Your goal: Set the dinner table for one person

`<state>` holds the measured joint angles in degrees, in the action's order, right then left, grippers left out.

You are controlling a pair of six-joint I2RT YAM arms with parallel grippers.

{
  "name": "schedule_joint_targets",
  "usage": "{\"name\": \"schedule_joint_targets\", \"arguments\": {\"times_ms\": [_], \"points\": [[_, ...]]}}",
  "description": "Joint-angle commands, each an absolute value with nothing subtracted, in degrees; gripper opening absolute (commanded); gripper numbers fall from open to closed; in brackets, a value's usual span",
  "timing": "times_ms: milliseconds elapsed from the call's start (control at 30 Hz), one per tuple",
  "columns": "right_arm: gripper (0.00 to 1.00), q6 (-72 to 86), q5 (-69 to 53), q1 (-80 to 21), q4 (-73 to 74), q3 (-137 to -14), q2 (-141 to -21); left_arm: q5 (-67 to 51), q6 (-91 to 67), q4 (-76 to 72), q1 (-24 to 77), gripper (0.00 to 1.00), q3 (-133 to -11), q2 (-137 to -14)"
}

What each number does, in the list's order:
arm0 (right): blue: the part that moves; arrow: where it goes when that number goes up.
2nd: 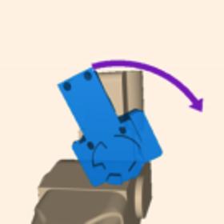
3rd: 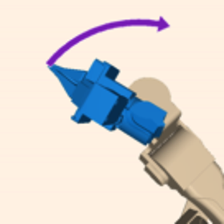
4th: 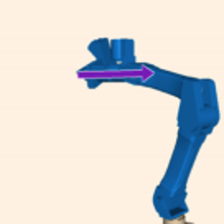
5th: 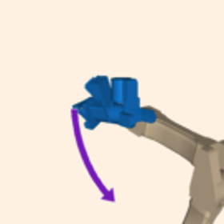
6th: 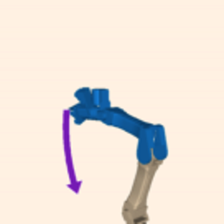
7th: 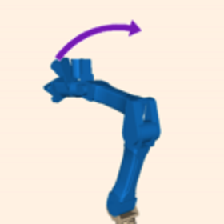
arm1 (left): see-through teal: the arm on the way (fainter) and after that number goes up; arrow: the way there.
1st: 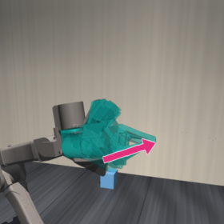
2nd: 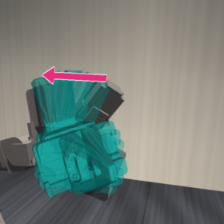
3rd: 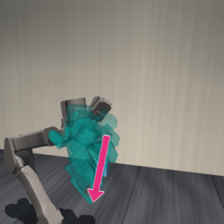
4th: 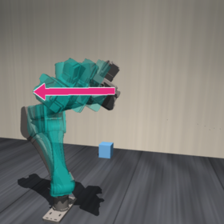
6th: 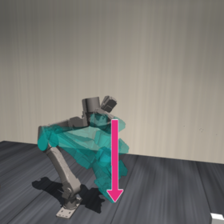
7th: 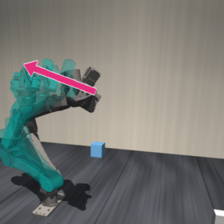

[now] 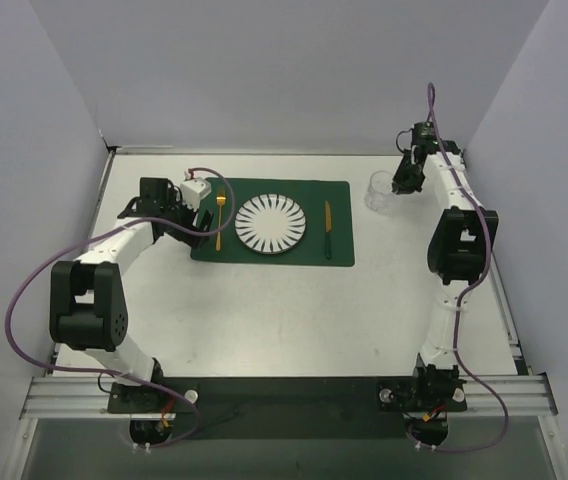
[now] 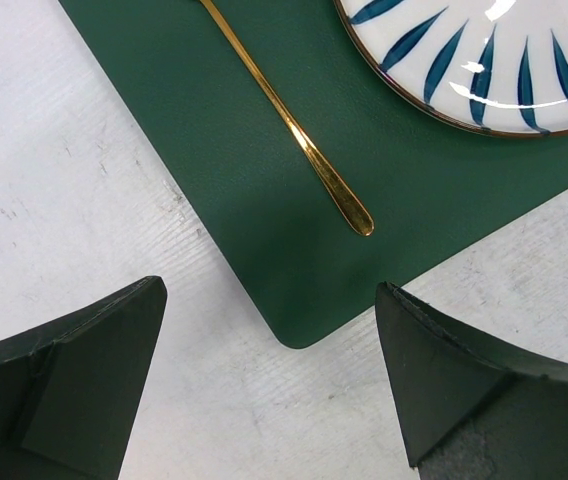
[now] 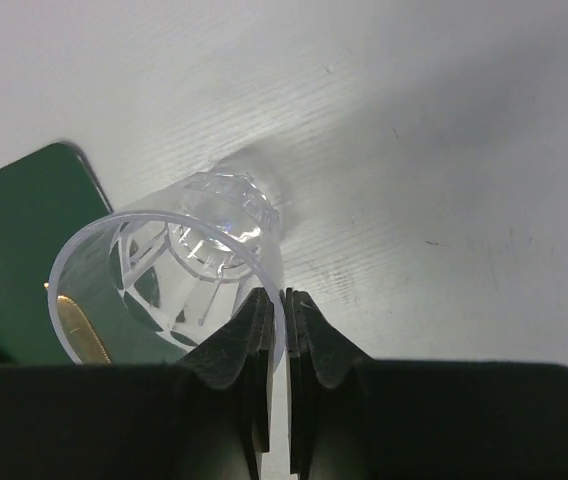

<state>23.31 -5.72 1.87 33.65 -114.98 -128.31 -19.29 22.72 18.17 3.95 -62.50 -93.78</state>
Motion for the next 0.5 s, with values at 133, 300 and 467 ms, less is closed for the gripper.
{"name": "schedule_joint_targets", "arguments": {"times_ms": [133,300,467], "points": [[0.00,18.63,10.27,-8.87,32.53,-126.82,-129.10,-19.95,23.20,17.75,3.52,0.97,-63.63,-93.95],[0.00,20.12,10.37,-12.04,30.15,-131.04,-134.11,-20.04,23.20,17.93,3.52,0.97,-63.63,-94.13],[0.00,22.32,9.93,-13.97,27.95,-132.10,-137.10,-19.86,23.47,17.93,3.43,0.97,-63.54,-93.96]]}}
